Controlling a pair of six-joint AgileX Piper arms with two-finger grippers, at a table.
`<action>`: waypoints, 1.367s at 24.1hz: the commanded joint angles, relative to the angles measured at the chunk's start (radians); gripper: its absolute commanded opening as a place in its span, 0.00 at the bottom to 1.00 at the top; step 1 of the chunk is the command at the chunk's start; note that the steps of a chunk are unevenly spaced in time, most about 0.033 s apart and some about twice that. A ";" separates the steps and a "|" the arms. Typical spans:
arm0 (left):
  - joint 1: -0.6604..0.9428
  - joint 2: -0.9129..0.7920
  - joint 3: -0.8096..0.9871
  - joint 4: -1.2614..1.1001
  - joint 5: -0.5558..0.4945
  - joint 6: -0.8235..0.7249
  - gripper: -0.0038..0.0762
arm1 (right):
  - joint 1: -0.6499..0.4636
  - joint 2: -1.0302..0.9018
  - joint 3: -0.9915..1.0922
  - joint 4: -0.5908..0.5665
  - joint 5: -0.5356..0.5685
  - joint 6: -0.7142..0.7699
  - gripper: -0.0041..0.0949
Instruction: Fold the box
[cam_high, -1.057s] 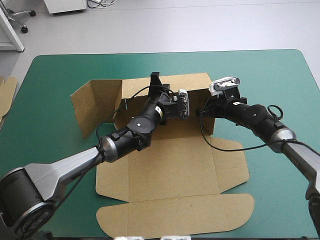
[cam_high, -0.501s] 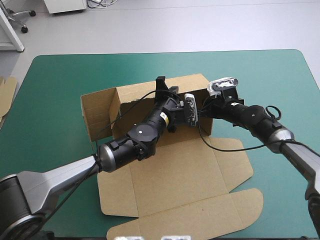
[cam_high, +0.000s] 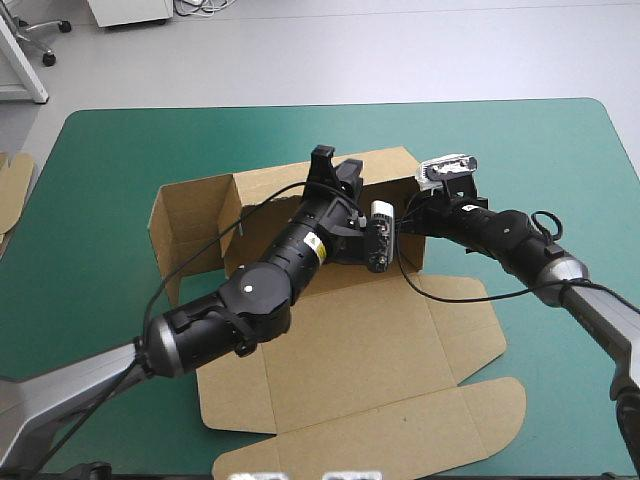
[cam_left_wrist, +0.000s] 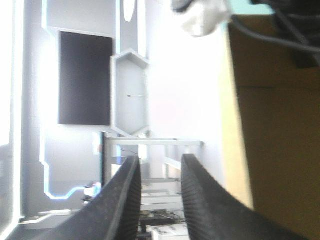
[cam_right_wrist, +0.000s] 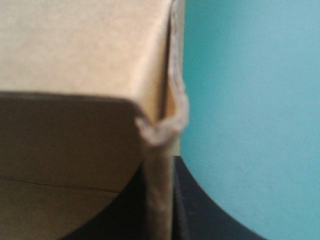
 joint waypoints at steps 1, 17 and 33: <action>0.046 -0.090 -0.029 0.175 -0.006 -0.006 0.28 | -0.001 -0.039 -0.030 0.031 -0.013 0.018 0.01; 1.017 -0.055 -0.105 -0.203 0.090 -0.384 0.04 | -0.001 -0.039 -0.030 -0.046 0.011 0.054 0.01; 1.212 0.047 -0.096 -1.344 0.285 0.038 0.03 | -0.131 -0.039 -0.045 -0.112 0.156 0.172 0.02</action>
